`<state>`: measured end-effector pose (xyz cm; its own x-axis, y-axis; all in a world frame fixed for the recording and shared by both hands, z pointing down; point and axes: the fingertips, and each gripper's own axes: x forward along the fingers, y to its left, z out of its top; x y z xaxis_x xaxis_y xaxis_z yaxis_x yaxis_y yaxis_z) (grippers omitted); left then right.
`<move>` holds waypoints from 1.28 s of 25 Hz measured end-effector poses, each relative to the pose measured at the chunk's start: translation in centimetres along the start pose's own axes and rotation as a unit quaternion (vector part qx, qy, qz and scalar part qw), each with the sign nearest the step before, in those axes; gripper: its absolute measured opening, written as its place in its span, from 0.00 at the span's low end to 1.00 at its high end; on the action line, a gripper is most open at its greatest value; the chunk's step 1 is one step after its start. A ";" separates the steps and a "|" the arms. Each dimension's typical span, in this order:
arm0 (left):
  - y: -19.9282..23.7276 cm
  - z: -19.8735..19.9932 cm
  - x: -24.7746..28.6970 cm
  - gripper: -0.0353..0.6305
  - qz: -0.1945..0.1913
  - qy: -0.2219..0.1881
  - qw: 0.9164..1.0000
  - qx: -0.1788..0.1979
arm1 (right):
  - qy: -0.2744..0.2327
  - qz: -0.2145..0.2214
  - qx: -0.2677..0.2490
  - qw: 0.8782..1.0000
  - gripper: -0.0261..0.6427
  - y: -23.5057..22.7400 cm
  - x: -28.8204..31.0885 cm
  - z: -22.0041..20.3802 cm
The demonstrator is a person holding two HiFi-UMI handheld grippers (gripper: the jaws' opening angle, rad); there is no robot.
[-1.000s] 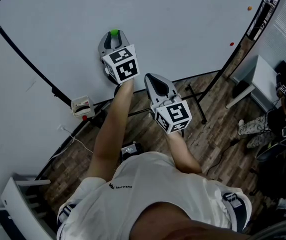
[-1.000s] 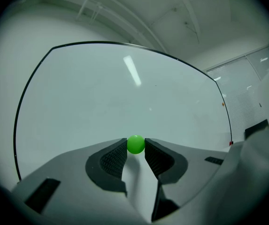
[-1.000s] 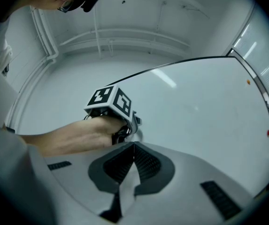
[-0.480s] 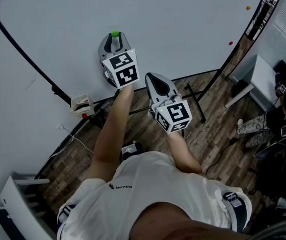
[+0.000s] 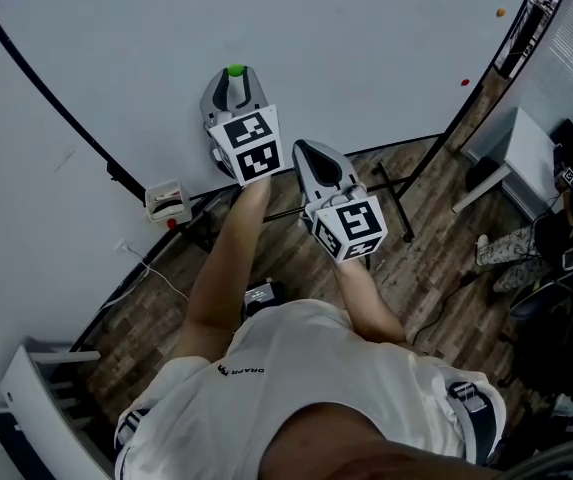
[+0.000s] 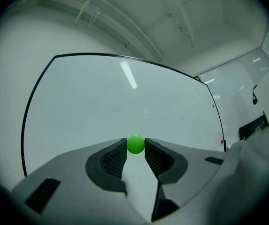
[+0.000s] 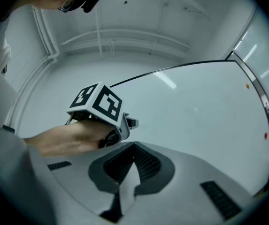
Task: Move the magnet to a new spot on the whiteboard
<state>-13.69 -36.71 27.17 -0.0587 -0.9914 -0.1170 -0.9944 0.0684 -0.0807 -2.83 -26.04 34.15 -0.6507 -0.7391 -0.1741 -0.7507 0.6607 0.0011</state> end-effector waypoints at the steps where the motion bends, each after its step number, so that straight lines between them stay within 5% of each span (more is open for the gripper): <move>1: 0.0 -0.1 -0.2 0.23 -0.001 0.001 1.000 -0.002 | -0.001 0.000 0.000 1.000 0.06 0.1 -0.1 0.1; 32: -0.4 -0.5 -6.8 0.23 -0.019 -0.007 1.000 -0.018 | -0.010 -0.006 0.000 1.000 0.06 1.5 -1.6 1.1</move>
<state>-12.89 -30.02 28.46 -0.0205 -0.9916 -0.1281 -0.9984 0.0269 -0.0489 -2.80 -23.75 33.38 -0.6389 -0.7445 -0.1936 -0.7587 0.6515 -0.0012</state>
